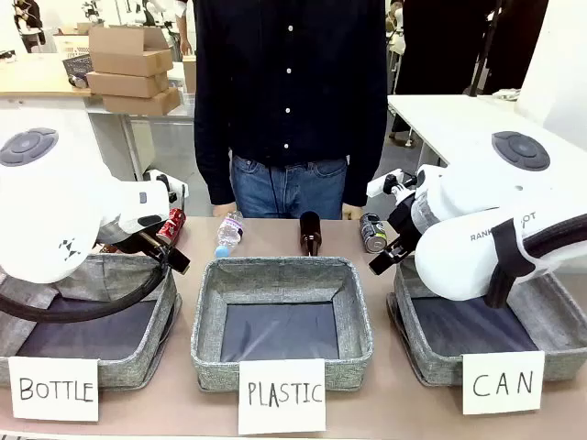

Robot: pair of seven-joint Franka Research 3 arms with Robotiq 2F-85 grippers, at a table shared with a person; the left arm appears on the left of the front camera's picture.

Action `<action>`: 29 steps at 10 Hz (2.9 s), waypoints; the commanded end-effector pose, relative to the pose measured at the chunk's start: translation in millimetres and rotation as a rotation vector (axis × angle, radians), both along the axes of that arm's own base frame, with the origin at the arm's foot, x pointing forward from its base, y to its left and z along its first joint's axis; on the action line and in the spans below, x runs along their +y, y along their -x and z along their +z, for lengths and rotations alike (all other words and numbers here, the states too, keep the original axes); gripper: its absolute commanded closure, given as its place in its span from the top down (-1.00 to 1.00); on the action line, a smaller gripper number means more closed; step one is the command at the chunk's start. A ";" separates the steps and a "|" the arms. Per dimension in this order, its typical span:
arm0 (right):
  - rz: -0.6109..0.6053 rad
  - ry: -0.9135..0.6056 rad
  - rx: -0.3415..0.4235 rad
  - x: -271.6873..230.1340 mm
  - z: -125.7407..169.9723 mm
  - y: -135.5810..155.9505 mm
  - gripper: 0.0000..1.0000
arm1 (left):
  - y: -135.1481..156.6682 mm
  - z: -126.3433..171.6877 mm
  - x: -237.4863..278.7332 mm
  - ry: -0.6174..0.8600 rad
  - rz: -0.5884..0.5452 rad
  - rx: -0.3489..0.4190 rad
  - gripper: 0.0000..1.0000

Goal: Sort the can waste into the basket.
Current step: Pick up the can waste from the table and place it in the right Fabric basket.

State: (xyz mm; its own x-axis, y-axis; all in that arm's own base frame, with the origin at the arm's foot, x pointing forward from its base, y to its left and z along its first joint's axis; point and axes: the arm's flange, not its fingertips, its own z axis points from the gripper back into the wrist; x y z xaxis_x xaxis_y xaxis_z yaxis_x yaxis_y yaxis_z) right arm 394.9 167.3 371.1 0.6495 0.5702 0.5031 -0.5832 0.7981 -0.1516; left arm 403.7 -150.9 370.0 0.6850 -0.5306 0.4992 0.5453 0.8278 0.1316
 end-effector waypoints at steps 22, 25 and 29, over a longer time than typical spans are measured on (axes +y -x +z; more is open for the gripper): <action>0.178 0.029 -0.005 -56.9 169.0 101.3 1.00 | 139.4 171.2 -42.5 0.047 -0.063 -0.006 1.00; 0.041 -0.458 0.363 -82.1 173.1 89.3 1.00 | 96.2 189.6 -20.6 0.562 -0.447 0.491 1.00; -0.021 -1.033 0.519 -166.1 154.5 91.8 1.00 | 90.9 189.2 113.5 1.131 -0.326 0.400 1.00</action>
